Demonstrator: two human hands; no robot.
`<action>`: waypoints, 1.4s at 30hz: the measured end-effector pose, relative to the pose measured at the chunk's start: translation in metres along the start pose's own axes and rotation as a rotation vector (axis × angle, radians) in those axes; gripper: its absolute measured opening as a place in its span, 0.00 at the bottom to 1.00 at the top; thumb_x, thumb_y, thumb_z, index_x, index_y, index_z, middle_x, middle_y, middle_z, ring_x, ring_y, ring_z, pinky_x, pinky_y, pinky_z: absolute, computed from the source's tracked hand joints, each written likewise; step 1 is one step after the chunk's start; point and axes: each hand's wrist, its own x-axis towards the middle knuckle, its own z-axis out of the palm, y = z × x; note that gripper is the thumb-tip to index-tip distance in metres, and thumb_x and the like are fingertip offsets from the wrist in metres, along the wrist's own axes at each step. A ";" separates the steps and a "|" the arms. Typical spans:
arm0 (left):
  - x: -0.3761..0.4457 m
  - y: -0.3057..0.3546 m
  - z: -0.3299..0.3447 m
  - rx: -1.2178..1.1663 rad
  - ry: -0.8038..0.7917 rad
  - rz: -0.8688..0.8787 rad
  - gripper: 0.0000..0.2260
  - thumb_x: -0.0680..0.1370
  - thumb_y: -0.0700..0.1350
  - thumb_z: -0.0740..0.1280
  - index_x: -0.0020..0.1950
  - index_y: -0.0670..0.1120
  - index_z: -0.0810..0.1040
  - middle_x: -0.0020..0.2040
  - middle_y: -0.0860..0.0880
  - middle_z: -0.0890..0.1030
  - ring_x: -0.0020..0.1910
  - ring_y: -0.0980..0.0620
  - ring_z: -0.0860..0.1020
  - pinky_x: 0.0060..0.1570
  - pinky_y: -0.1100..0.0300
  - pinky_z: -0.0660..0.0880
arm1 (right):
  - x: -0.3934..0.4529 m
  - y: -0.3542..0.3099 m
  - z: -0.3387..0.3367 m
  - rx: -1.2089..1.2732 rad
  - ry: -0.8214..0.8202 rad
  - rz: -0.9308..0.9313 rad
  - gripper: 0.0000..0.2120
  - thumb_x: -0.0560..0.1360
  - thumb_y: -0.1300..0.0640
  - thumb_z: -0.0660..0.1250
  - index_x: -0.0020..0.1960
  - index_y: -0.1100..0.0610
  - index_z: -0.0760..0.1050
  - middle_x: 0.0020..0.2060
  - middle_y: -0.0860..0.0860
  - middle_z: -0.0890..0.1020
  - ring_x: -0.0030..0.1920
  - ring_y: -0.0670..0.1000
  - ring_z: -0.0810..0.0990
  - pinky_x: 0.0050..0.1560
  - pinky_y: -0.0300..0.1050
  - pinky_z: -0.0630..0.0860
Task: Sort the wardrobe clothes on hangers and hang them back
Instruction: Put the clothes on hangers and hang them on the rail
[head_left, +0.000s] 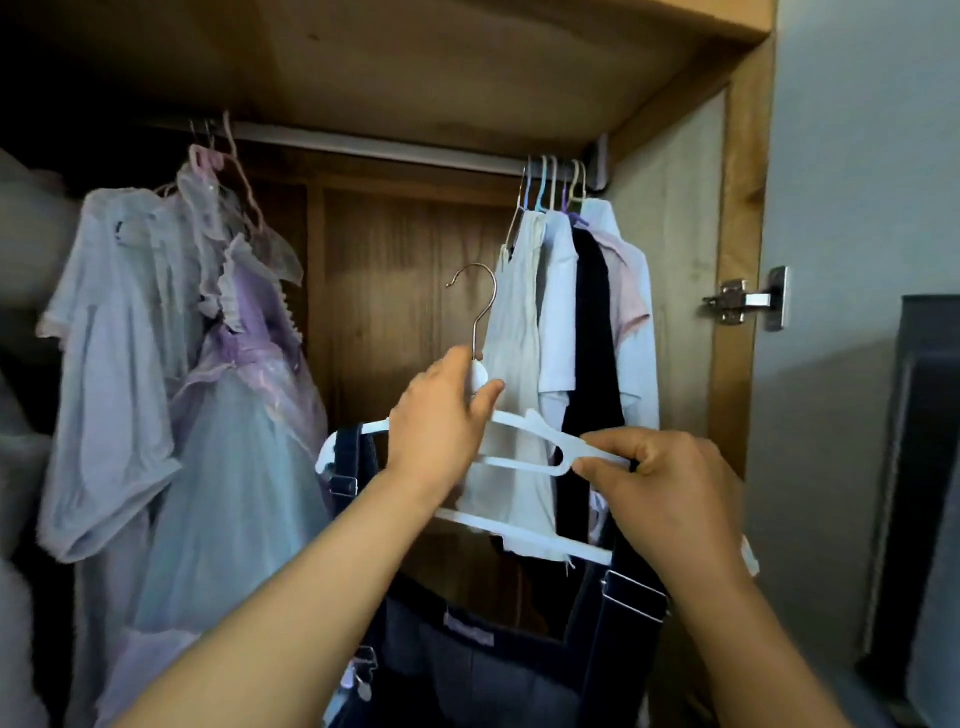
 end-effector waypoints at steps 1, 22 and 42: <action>0.008 -0.003 0.006 -0.024 -0.008 0.006 0.13 0.79 0.51 0.63 0.58 0.44 0.71 0.47 0.48 0.78 0.47 0.45 0.77 0.46 0.50 0.76 | 0.006 0.000 0.004 -0.025 -0.003 0.013 0.07 0.73 0.50 0.70 0.51 0.42 0.82 0.42 0.43 0.84 0.43 0.47 0.79 0.40 0.40 0.73; 0.162 -0.125 -0.064 0.287 -0.112 0.091 0.23 0.74 0.60 0.67 0.66 0.53 0.72 0.61 0.50 0.76 0.59 0.49 0.75 0.55 0.50 0.74 | 0.107 -0.121 0.108 0.929 -0.461 0.127 0.18 0.70 0.64 0.72 0.59 0.58 0.75 0.42 0.48 0.82 0.34 0.37 0.80 0.33 0.26 0.73; 0.224 -0.210 -0.159 0.810 0.058 0.251 0.17 0.77 0.57 0.61 0.63 0.54 0.73 0.58 0.52 0.73 0.60 0.52 0.69 0.54 0.58 0.67 | 0.236 -0.274 0.210 0.958 -0.356 -0.190 0.18 0.72 0.64 0.70 0.55 0.75 0.72 0.48 0.66 0.80 0.51 0.63 0.78 0.34 0.34 0.73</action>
